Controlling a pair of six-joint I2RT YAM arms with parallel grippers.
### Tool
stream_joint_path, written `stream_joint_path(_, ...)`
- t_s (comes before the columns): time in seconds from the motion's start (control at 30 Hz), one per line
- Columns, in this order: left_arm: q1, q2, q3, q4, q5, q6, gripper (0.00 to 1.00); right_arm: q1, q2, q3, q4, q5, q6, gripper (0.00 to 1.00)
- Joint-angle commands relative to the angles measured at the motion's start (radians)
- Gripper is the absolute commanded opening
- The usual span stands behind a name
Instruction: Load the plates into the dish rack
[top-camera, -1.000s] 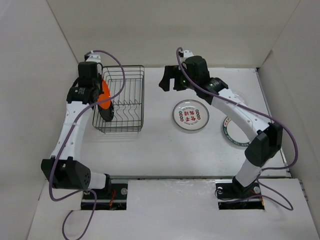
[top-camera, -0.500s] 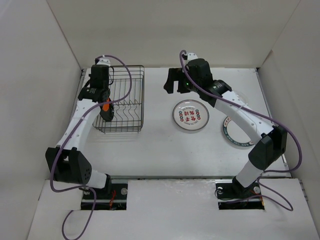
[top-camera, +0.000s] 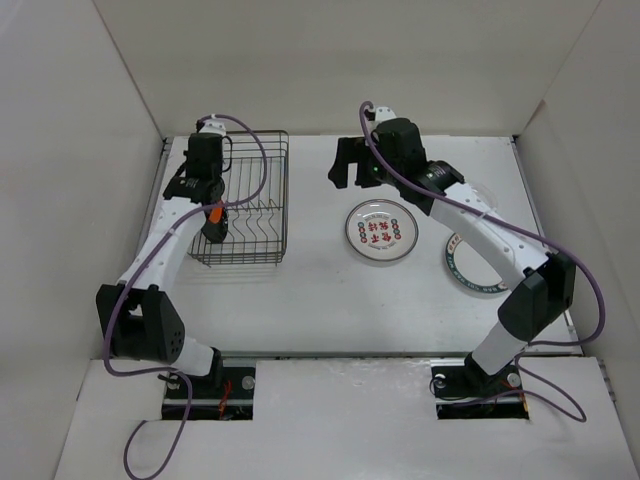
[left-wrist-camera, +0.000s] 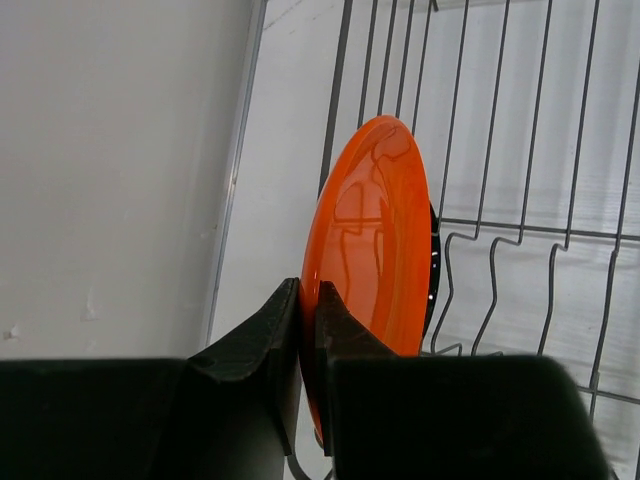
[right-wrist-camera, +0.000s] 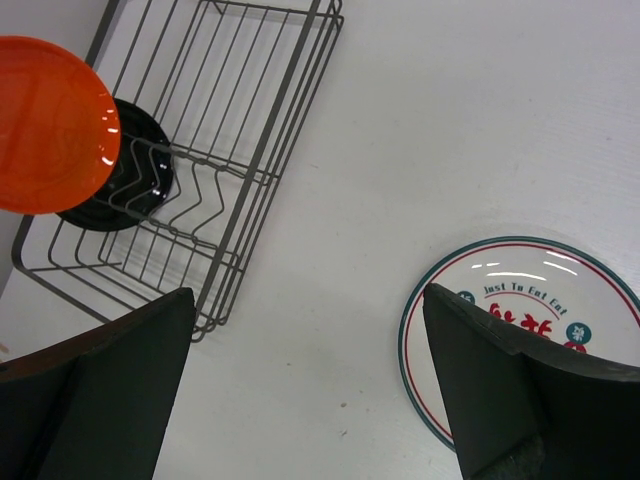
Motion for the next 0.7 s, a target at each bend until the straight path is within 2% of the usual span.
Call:
stream_joint_path(0.0,-0.004,0.013,-0.037,0.060,-0.024,0.006,0.00,0.008,-0.053,-0.018,0.028,-0.001,-0.011,1.00)
stream_joint_path(0.3,-0.004,0.022,-0.079,0.071,0.009,0.015,0.00,0.008,-0.062,-0.018,0.037,-0.010,-0.011,1.00)
stream_joint_path(0.37,-0.004,0.022,-0.079,0.071,0.040,0.006,0.11,0.008,-0.053,-0.027,0.047,-0.010,-0.011,1.00)
stream_joint_path(0.4,-0.004,0.022,-0.088,0.062,0.040,0.006,0.25,0.008,-0.044,-0.027,0.047,-0.010,-0.021,1.00)
stream_joint_path(0.43,-0.004,0.022,-0.088,0.062,0.052,0.006,0.25,0.008,-0.044,-0.027,0.059,-0.001,-0.021,1.00)
stream_joint_path(0.5,-0.004,0.013,-0.088,0.062,0.052,0.006,0.37,-0.001,-0.033,-0.047,0.068,-0.001,-0.021,1.00)
stream_joint_path(0.67,-0.004,0.013,-0.040,0.025,0.088,-0.003,0.42,-0.061,-0.033,-0.077,0.091,-0.013,-0.041,1.00)
